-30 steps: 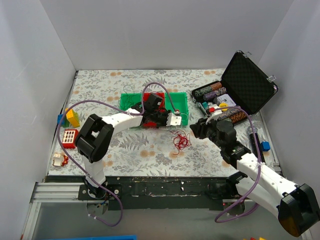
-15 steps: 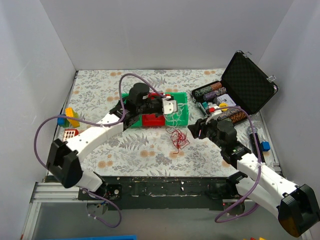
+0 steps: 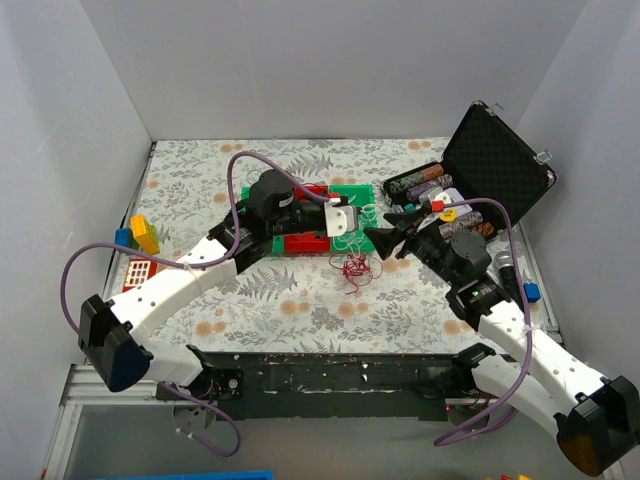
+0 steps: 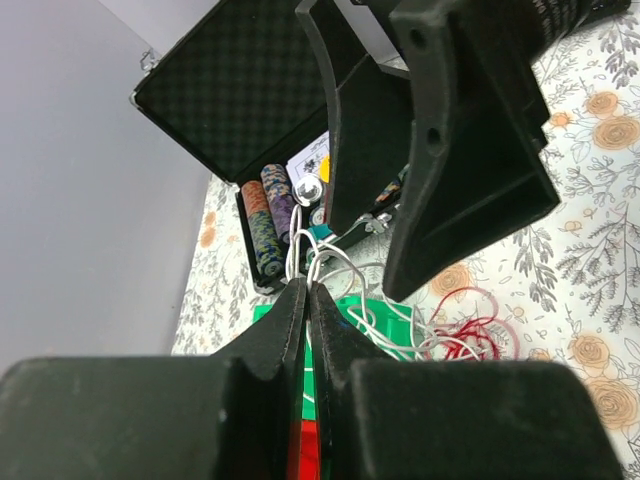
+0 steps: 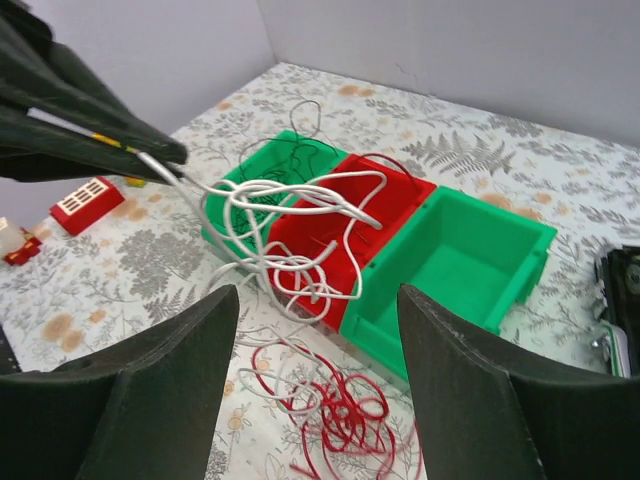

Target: Untangle the cables

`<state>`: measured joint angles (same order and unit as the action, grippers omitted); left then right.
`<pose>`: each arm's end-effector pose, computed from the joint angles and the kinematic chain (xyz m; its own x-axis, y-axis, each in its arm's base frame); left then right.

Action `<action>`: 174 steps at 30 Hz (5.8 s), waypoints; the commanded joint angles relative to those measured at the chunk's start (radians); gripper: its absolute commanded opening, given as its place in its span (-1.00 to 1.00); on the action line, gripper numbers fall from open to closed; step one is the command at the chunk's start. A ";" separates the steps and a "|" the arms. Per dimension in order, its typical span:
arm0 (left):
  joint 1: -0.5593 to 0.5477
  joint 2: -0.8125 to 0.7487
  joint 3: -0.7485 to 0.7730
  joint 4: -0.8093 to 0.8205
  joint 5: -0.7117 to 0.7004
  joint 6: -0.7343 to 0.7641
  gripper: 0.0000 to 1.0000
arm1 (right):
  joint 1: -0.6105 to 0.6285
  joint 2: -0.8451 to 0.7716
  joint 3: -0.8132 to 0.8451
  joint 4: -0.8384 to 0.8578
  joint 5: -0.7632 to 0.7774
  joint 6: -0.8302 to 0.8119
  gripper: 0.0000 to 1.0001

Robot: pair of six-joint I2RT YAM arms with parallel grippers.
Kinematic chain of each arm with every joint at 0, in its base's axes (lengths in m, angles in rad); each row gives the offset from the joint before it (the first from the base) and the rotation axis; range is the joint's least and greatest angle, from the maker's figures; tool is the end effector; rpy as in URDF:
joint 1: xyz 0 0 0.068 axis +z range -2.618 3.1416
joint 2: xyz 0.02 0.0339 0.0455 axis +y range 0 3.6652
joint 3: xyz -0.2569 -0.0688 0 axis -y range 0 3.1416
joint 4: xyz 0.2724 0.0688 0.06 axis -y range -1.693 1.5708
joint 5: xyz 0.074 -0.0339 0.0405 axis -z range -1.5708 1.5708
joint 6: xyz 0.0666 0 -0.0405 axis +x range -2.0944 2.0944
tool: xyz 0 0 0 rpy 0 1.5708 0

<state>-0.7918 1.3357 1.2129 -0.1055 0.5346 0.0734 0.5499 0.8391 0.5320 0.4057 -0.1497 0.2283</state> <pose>0.2328 -0.2841 0.3598 -0.0881 0.1791 -0.9799 0.9701 0.2389 -0.0436 0.2210 0.1471 0.2933 -0.0638 0.2234 -0.9726 -0.6456 0.7340 0.2109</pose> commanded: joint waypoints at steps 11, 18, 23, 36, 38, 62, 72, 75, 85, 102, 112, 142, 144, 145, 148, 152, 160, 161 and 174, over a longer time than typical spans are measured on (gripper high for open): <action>-0.092 -0.017 0.226 -0.046 0.004 -0.128 -1.00 | -0.002 0.100 0.034 0.183 -0.152 0.037 0.38; -0.110 0.002 0.367 -0.020 -0.042 -0.210 -1.00 | 0.004 0.143 -0.075 0.150 -0.188 0.060 -0.21; -0.115 0.013 0.407 0.166 -0.168 -0.204 -1.00 | 0.012 0.129 -0.200 0.156 -0.168 0.098 -0.21; -0.130 0.108 0.605 0.349 -0.306 -0.156 -1.00 | 0.028 0.115 -0.273 0.154 -0.131 0.138 0.25; -0.136 0.092 0.571 0.394 -0.323 -0.130 -1.00 | 0.027 0.115 -0.276 0.150 -0.129 0.138 0.26; -0.153 0.321 0.803 0.740 -0.389 0.150 -1.00 | 0.028 0.221 -0.290 0.110 -0.114 0.131 0.13; -0.100 0.310 0.582 0.733 -0.508 0.080 -1.00 | 0.028 0.137 -0.319 0.104 -0.113 0.121 -0.18; -0.052 0.301 0.479 0.756 -0.559 0.017 -1.00 | 0.028 0.111 -0.322 0.084 -0.105 0.117 -0.21; 0.051 0.378 0.473 0.754 -0.591 -0.138 -1.00 | 0.028 0.103 -0.328 0.082 -0.094 0.117 -0.28; 0.049 0.439 0.705 0.727 -0.492 -0.228 -1.00 | 0.028 0.152 -0.311 0.090 -0.106 0.117 -0.37; 0.052 0.431 0.466 0.794 -0.512 -0.095 -1.00 | 0.027 0.130 -0.322 0.087 -0.093 0.117 -0.38; 0.060 0.422 0.562 0.859 -0.453 -0.096 -1.00 | 0.027 0.124 -0.322 0.082 -0.097 0.117 -0.42; 0.060 0.428 0.588 0.878 -0.435 -0.083 -1.00 | 0.027 0.114 -0.326 0.082 -0.094 0.118 -0.42; 0.060 0.425 0.593 0.888 -0.432 -0.078 -1.00 | 0.027 0.111 -0.328 0.082 -0.094 0.120 -0.42; 0.060 0.413 0.574 0.889 -0.435 -0.078 -1.00 | 0.027 0.112 -0.328 0.082 -0.091 0.120 -0.42; 0.060 0.393 0.518 0.918 -0.430 -0.040 -1.00 | 0.027 0.118 -0.325 0.082 -0.096 0.118 -0.42; 0.060 0.362 0.416 0.918 -0.453 -0.024 -1.00 | 0.027 0.115 -0.326 0.078 -0.087 0.120 -0.43; 0.060 0.358 0.393 0.915 -0.458 -0.023 -1.00 | 0.027 0.115 -0.326 0.078 -0.085 0.120 -0.43; 0.077 0.352 0.245 0.896 -0.481 -0.003 -1.00 | 0.027 0.101 -0.328 0.067 -0.076 0.118 -0.44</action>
<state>-0.7219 1.7485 1.4853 0.7940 0.0711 0.0635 0.5724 0.9611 0.2127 0.4641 -0.2375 0.3599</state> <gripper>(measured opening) 0.014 0.282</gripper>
